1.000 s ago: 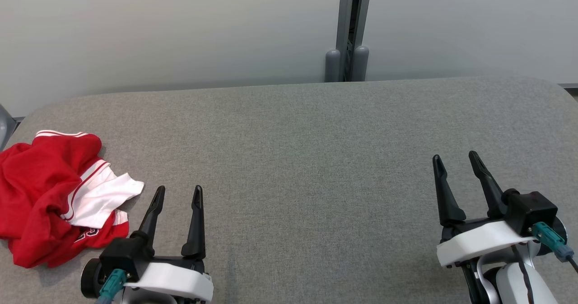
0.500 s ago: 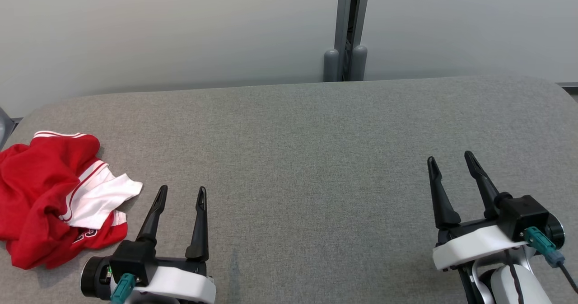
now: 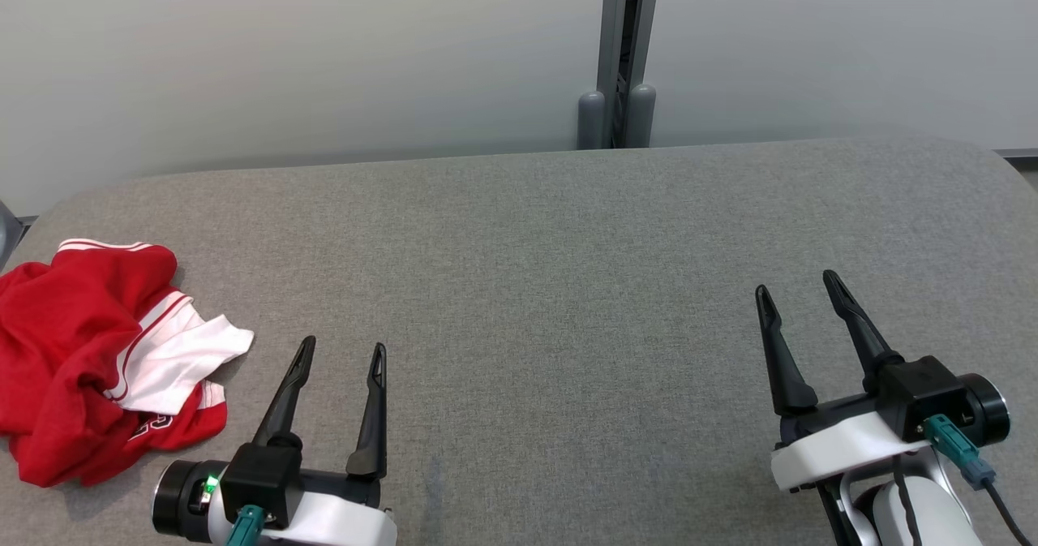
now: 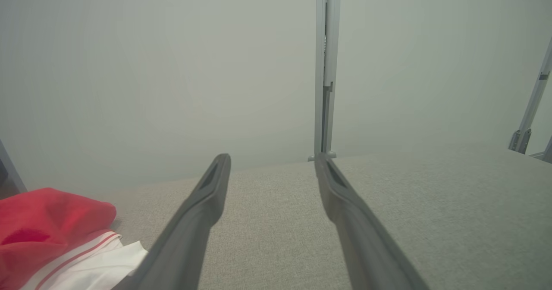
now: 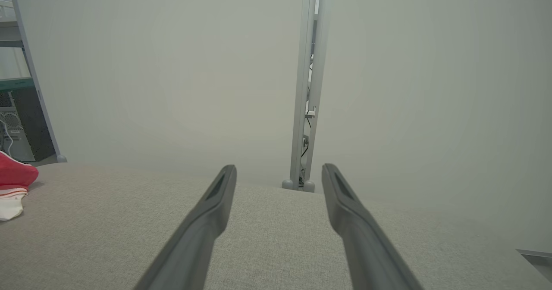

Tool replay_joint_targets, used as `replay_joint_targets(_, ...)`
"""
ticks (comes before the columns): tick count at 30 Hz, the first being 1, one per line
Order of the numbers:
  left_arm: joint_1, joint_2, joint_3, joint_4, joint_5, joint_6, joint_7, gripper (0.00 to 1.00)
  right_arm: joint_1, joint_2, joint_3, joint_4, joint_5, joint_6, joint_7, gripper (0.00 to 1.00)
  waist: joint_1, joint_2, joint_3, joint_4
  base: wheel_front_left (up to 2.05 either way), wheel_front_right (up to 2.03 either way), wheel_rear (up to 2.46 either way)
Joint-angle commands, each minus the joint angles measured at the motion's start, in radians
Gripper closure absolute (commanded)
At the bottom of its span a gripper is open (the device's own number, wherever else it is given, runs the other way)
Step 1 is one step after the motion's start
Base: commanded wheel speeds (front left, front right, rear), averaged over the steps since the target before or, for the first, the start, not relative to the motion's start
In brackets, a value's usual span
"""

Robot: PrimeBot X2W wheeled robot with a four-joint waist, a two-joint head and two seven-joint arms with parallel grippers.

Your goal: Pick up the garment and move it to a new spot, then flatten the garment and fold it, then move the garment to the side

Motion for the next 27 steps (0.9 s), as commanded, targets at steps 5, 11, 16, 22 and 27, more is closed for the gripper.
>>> replay_joint_targets(5, 0.002, 0.005, 0.0, 0.0, -0.004, 0.003, -0.005, 0.0, 0.008, -0.009, 0.0, 0.011, 0.003, 0.002, -0.007, 0.0, 0.0, 0.0, -0.002, 0.0, 0.0, 0.0, 0.0)
replay_joint_targets(11, 0.006, 0.005, -0.003, 0.003, -0.007, 0.003, -0.005, 0.0, 0.007, -0.009, 0.004, 0.018, 0.012, 0.002, -0.007, 0.0, 0.0, 0.0, -0.003, 0.0, 0.0, 0.0, 0.0)
replay_joint_targets(16, 0.002, 0.005, -0.003, 0.003, -0.005, 0.001, -0.005, 0.0, 0.005, -0.009, 0.001, 0.019, 0.013, 0.002, -0.007, 0.0, 0.0, 0.0, 0.001, 0.002, 0.0, 0.0, 0.0)
replay_joint_targets(22, -0.021, 0.005, -0.003, 0.005, -0.002, -0.008, -0.005, 0.0, 0.01, -0.008, -0.006, 0.009, 0.015, 0.002, -0.007, 0.0, 0.0, 0.0, 0.013, 0.035, 0.0, 0.0, 0.0)
replay_joint_targets(27, -0.029, 0.005, 0.006, 0.006, 0.003, -0.013, -0.005, 0.0, 0.006, -0.008, 0.0, 0.004, 0.025, 0.002, -0.007, 0.0, 0.0, 0.0, 0.024, 0.085, 0.0, 0.0, 0.0)
